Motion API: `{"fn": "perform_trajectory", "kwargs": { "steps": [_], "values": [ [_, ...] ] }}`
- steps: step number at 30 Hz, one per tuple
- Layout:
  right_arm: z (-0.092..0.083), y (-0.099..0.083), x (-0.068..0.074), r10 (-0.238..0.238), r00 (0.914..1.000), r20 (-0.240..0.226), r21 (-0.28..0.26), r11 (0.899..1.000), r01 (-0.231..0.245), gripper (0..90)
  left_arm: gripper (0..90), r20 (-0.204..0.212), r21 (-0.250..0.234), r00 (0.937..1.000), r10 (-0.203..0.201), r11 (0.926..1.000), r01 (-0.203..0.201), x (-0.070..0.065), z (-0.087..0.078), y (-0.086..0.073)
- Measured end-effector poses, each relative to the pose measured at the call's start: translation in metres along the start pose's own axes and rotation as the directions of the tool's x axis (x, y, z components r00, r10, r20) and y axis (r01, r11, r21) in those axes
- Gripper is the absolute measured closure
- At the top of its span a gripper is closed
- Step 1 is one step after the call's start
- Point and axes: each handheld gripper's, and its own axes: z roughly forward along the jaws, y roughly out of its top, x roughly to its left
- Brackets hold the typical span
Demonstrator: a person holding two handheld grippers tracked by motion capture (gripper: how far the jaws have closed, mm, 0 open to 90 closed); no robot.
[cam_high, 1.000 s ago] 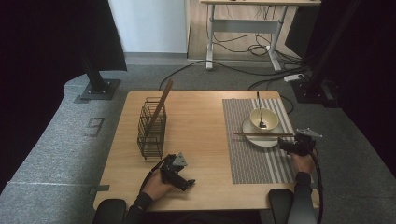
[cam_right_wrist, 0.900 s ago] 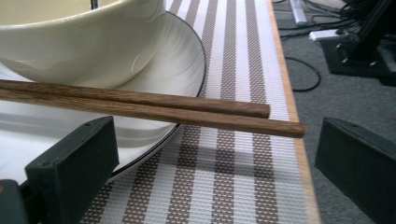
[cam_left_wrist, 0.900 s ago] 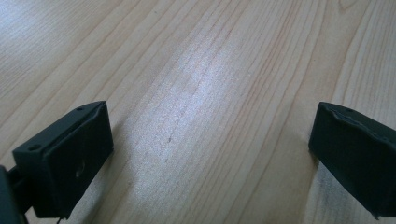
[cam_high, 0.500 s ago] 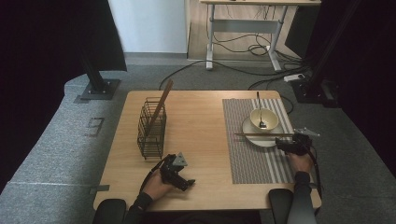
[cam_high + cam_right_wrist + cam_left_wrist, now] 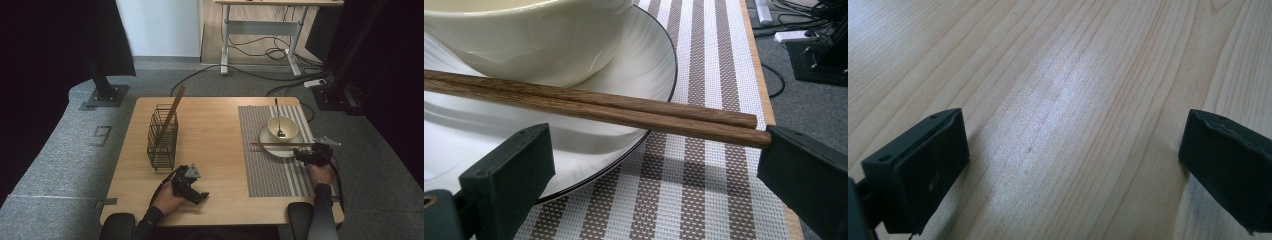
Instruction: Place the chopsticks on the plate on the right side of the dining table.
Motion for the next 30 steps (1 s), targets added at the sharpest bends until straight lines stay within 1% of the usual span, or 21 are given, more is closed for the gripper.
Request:
{"fn": "perform_trajectory", "kwargs": {
  "steps": [19, 21, 25, 28, 29, 30],
  "values": [
    [0.001, 0.000, 0.001, -0.003, 1.0000, -0.008, 0.005, 1.000, 0.003, 1.5, 0.0, 0.000, 0.000, 1.0000, 0.000, 1.0000, 0.000, 0.000, 0.000, 0.000],
    [0.000, 0.001, 0.001, -0.009, 1.0000, -0.002, 0.007, 1.000, 0.009, 1.5, 0.0, 0.000, -0.002, 1.0000, -0.002, 1.0000, 0.002, 0.000, 0.000, 0.000],
    [-0.005, 0.002, 0.004, -0.032, 0.9990, 0.032, 0.005, 0.999, 0.032, 1.5, 0.0, 0.000, -0.003, 1.0000, -0.003, 1.0000, 0.003, 0.000, 0.000, 0.000],
    [-0.011, 0.003, 0.008, -0.049, 0.9977, 0.047, -0.006, 0.999, 0.049, 1.7, 0.0, 0.000, 0.000, 1.0000, 0.000, 1.0000, 0.000, 0.000, 0.000, 0.000],
    [-0.014, 0.003, 0.011, -0.051, 0.9972, 0.054, -0.009, 0.999, 0.052, 1.8, 0.0, 0.000, 0.000, 1.0000, -0.001, 1.0000, 0.001, 0.000, 0.000, 0.000],
    [-0.017, 0.003, 0.014, -0.049, 0.9975, 0.052, -0.018, 0.999, 0.050, 1.9, 0.0, 0.000, 0.000, 1.0000, 0.000, 1.0000, 0.000, 0.000, 0.000, 0.000]
  ]
}}
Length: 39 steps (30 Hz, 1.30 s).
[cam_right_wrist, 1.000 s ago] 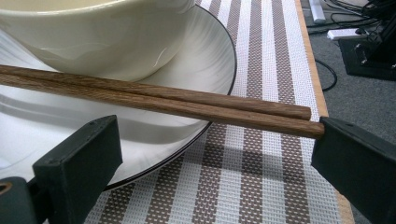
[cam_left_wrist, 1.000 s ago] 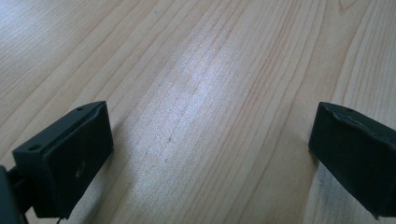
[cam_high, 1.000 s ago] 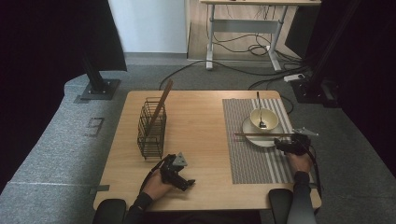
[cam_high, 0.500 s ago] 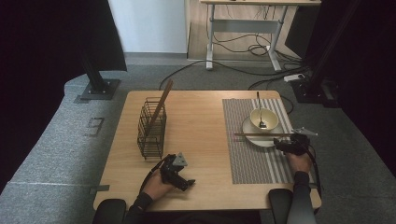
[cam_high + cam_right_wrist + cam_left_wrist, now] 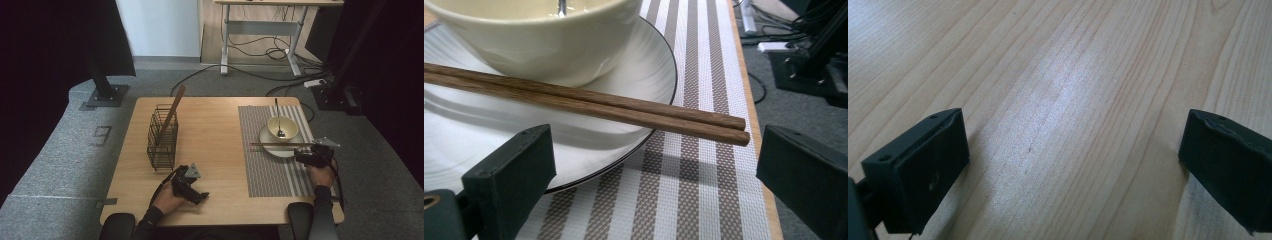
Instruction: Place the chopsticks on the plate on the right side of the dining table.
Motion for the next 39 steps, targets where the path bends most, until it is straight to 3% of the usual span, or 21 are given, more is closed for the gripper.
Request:
{"fn": "perform_trajectory", "kwargs": {
  "steps": [5, 8, 12, 19, 24, 29, 39],
  "values": [
    [-0.008, 0.001, 0.019, 0.007, 0.9942, -0.108, -0.008, 1.000, -0.008, 2.4, 0.0, 0.000, 0.000, 1.0000, 0.000, 1.0000, 0.000, 0.000, 0.000, 0.000],
    [-0.008, 0.003, 0.037, -0.047, 0.9889, -0.141, -0.001, 0.999, 0.047, 1.6, 0.0, 0.000, 0.000, 1.0000, -0.001, 1.0000, 0.001, 0.000, 0.000, 0.000],
    [-0.001, 0.005, 0.059, -0.068, 0.9751, -0.211, 0.010, 0.997, 0.071, 1.0, 0.0, 0.000, 0.000, 1.0000, 0.000, 1.0000, 0.000, 0.000, 0.000, 0.000],
    [0.010, 0.007, 0.075, -0.076, 0.9593, -0.272, 0.036, 0.995, 0.089, 0.5, 0.0, 0.000, 0.000, 1.0000, -0.001, 1.0000, 0.001, 0.000, 0.000, 0.000],
    [0.017, 0.008, 0.079, -0.090, 0.9562, -0.278, 0.048, 0.993, 0.108, 0.6, 0.0, 0.000, 0.000, 1.0000, 0.000, 1.0000, 0.000, 0.000, 0.000, 0.000],
    [0.019, 0.008, 0.076, -0.099, 0.9625, -0.252, 0.056, 0.992, 0.117, 0.6, 0.0, 0.000, 0.000, 1.0000, 0.000, 1.0000, 0.000, 0.000, 0.000, 0.000],
    [0.022, 0.008, 0.075, -0.108, 0.9645, -0.241, 0.064, 0.990, 0.126, 0.5, 0.0, 0.000, 0.000, 1.0000, 0.000, 1.0000, 0.000, 0.000, 0.000, 0.000]
  ]
}}
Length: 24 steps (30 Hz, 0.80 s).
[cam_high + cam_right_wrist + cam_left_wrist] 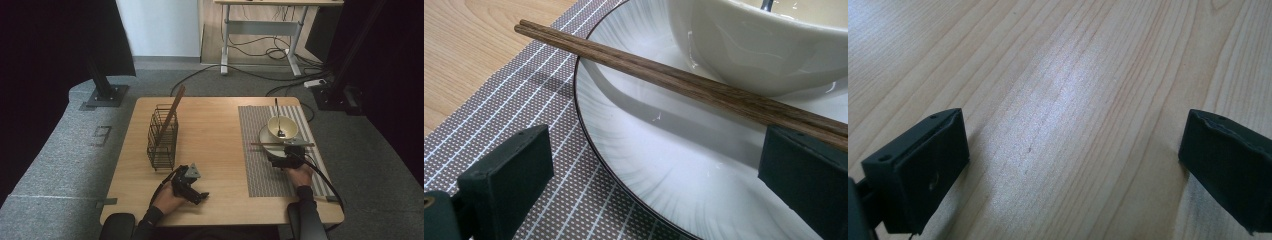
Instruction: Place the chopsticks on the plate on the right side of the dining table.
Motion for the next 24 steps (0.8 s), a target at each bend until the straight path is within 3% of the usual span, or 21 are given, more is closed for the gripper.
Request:
{"fn": "perform_trajectory", "kwargs": {
  "steps": [14, 24],
  "values": [
    [-0.001, -0.001, -0.003, 0.004, 0.9998, 0.022, 0.015, 1.000, -0.004, 0.4, 0.0, 0.000, 0.000, 1.0000, 0.000, 1.0000, 0.000, 0.000, 0.000, 0.000],
    [-0.004, -0.003, -0.010, 0.040, 0.9986, 0.034, -0.001, 0.999, -0.040, 0.4, 0.0, 0.000, 0.000, 1.0000, 0.000, 1.0000, 0.000, 0.000, 0.000, 0.000]
  ]
}}
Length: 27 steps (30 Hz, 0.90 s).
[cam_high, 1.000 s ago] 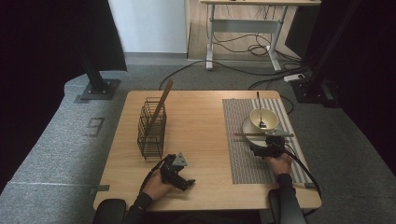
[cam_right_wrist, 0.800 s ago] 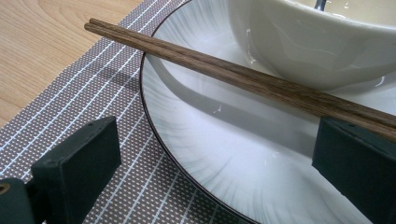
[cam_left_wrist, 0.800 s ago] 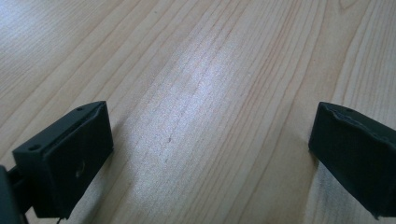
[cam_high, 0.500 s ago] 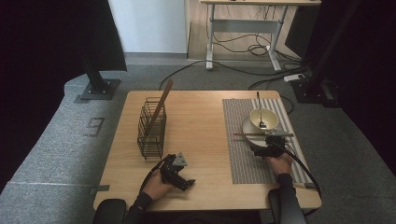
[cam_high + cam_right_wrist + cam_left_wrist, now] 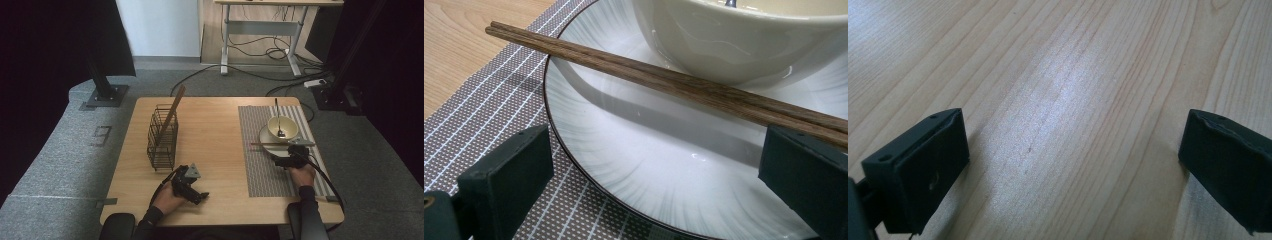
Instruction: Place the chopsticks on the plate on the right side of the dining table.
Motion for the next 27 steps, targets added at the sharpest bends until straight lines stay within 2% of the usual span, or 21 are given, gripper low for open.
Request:
{"fn": "perform_trajectory", "kwargs": {
  "steps": [12, 17, 21, 27],
  "values": [
    [0.001, 0.000, -0.001, -0.004, 1.0000, 0.000, 0.007, 1.000, 0.004, 0.4, 0.0, 0.000, 0.000, 1.0000, 0.000, 1.0000, 0.000, 0.000, 0.000, 0.000],
    [-0.004, 0.001, 0.000, -0.006, 1.0000, -0.002, -0.008, 1.000, 0.006, 0.4, 0.0, 0.000, 0.000, 1.0000, 0.000, 1.0000, 0.000, 0.000, 0.000, 0.000],
    [-0.012, 0.000, 0.000, -0.028, 0.9995, 0.017, -0.006, 1.000, 0.028, 0.1, 0.0, 0.001, -0.003, 1.0000, 0.001, 1.0000, -0.001, -0.001, 0.000, 0.000],
    [-0.033, -0.002, 0.003, -0.038, 0.9988, 0.030, -0.037, 0.999, 0.039, 0.1, 0.0, 0.003, -0.003, 1.0000, 0.001, 1.0000, -0.001, -0.001, 0.000, 0.000]
  ]
}}
